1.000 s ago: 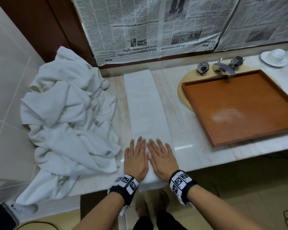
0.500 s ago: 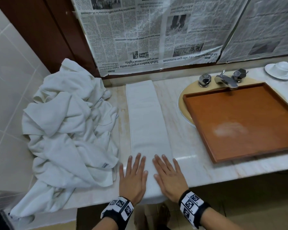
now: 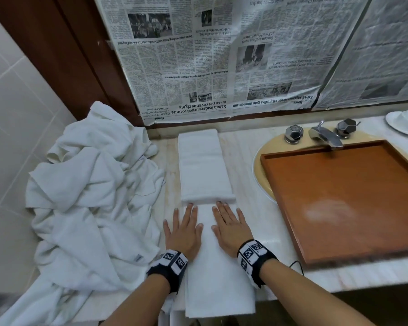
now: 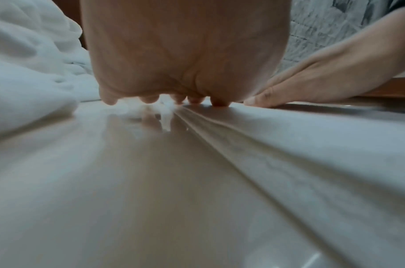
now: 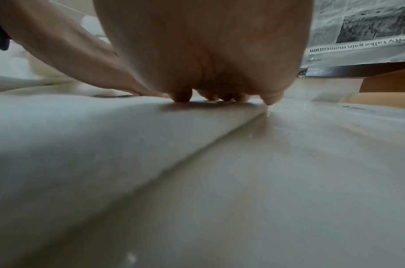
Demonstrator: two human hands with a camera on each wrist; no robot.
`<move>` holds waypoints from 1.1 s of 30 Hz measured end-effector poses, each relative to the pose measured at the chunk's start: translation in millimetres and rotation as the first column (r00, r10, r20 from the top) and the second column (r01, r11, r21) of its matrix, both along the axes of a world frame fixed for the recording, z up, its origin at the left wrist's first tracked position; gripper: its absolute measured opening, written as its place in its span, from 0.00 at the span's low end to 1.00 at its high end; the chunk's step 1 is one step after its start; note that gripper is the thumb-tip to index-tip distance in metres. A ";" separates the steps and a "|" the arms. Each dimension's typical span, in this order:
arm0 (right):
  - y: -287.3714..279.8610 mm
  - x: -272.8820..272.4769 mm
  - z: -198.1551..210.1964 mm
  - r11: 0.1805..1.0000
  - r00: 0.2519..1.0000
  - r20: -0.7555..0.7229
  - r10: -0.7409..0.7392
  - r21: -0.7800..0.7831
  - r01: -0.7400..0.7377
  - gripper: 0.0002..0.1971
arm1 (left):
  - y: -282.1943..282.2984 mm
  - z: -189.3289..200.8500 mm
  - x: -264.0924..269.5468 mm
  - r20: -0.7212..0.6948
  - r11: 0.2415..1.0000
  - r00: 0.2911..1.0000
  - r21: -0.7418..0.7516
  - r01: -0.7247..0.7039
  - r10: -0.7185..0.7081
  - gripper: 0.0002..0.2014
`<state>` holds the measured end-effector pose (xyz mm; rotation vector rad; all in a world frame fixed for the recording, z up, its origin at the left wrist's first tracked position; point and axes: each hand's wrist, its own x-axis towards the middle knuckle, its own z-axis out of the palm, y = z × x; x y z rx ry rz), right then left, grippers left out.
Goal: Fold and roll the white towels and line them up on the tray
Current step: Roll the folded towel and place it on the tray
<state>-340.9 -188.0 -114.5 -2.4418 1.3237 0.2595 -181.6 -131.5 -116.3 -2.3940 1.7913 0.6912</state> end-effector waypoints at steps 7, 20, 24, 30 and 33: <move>-45.7 6.0 2.2 0.999 1.000 -0.009 -0.012 0.030 0.012 0.36 | -47.4 9.6 12.4 0.030 0.999 0.999 0.018 0.028 -0.029 0.30; -91.1 39.2 -3.5 0.998 0.994 0.102 -0.028 -0.056 0.033 0.43 | -98.9 3.3 34.7 -0.026 0.998 1.000 -0.067 0.002 -0.003 0.31; -98.8 53.8 -8.1 0.998 0.996 0.082 -0.021 -0.050 0.025 0.40 | -111.5 -3.5 34.7 -0.049 0.990 0.998 -0.132 0.039 -0.046 0.28; -116.1 45.9 -11.9 1.000 1.000 0.011 -0.002 -0.031 0.002 0.35 | -117.0 -12.8 45.4 -0.058 0.996 0.998 -0.087 0.019 -0.024 0.26; -125.6 30.2 -10.4 0.994 0.994 -0.034 -0.108 -0.020 0.108 0.39 | -118.8 -9.3 56.2 -0.034 0.996 0.999 -0.090 -0.020 0.017 0.27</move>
